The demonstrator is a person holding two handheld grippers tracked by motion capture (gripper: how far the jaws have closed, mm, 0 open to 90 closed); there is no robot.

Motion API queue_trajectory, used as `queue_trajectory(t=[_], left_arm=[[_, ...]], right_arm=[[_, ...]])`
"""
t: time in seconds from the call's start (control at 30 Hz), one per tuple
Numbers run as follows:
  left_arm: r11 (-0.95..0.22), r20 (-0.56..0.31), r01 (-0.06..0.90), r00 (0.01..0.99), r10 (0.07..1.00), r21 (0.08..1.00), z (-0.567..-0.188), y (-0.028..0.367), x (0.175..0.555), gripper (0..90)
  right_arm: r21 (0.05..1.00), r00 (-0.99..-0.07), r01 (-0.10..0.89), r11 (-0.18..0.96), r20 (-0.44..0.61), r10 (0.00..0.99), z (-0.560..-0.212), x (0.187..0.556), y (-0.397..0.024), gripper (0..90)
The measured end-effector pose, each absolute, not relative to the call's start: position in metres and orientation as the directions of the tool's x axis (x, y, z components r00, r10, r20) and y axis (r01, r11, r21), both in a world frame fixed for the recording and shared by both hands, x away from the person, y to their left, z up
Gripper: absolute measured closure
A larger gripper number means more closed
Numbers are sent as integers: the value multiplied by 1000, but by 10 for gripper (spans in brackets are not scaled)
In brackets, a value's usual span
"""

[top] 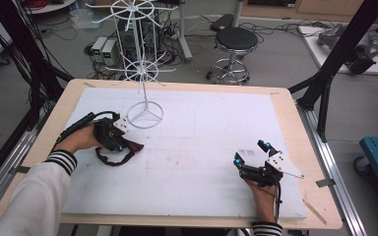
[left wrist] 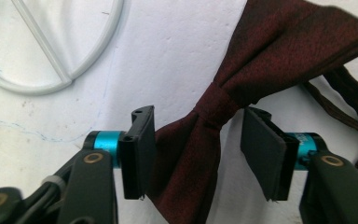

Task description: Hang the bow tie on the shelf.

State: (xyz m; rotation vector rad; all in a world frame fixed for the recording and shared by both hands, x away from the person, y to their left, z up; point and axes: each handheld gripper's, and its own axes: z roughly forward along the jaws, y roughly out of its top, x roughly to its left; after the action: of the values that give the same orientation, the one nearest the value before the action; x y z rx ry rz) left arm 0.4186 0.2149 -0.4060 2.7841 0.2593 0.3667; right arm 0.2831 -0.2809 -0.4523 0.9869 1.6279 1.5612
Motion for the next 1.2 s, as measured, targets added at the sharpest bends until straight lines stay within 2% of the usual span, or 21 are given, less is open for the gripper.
queue_trajectory(t=[0.07,0.1,0.3,0.8,1.03,1.2], left_arm=[[-937,224,138,950,217,322,-407,214,419,555],[-944,224,127,954,201,303,-407,213,419,669],[-946,230,141,950,213,292,-406,210,416,763],[-910,208,181,940,272,373,-387,211,405,780],[-846,221,223,904,365,485,-366,214,391,781],[-776,186,271,878,442,569,-352,217,385,782]], right_arm=[[997,-492,73,-1,36,870,-452,283,-281,22],[998,-491,69,1,33,870,-452,283,-281,21],[997,-491,73,0,36,870,-452,283,-281,22],[998,-491,71,-2,36,870,-452,283,-281,22],[997,-491,71,-1,36,870,-452,283,-281,22],[998,-491,69,4,30,871,-452,283,-281,21]])
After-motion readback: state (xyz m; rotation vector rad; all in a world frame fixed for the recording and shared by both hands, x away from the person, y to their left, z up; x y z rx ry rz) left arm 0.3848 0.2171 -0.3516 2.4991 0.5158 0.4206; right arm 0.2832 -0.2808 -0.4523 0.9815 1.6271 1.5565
